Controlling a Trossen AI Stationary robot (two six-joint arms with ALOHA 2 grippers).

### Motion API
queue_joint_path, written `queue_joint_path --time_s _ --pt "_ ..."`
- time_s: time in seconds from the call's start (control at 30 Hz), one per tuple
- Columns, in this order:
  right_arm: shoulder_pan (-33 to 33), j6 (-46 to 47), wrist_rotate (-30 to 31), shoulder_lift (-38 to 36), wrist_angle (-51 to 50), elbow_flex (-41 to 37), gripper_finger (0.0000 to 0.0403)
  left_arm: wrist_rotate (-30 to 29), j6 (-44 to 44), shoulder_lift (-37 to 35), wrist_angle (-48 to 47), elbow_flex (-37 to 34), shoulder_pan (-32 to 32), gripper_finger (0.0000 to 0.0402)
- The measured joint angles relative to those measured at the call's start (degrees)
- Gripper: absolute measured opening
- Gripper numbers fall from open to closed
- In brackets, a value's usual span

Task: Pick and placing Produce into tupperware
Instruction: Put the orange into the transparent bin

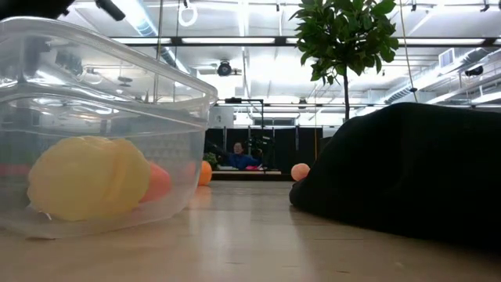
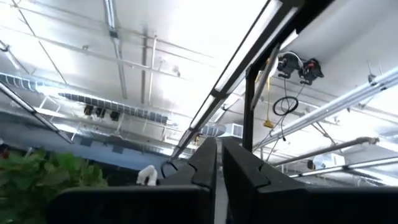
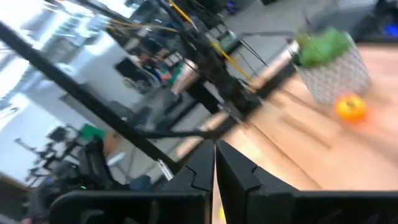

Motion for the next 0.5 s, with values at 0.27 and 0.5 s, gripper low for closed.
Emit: queue_joint_path --time_s 0.27,0.5 --pt "-6.02 9.68 0.50 16.63 6.89 -1.22 0.0023 0.02 -2.70 -10.64 -13.20 -1.07 0.77 0.0025" --pt "-16.80 3.45 -11.03 29.29 19.92 -0.35 0.0023 0.07 -4.78 -11.59 -14.99 -1.07 0.76 0.0031"
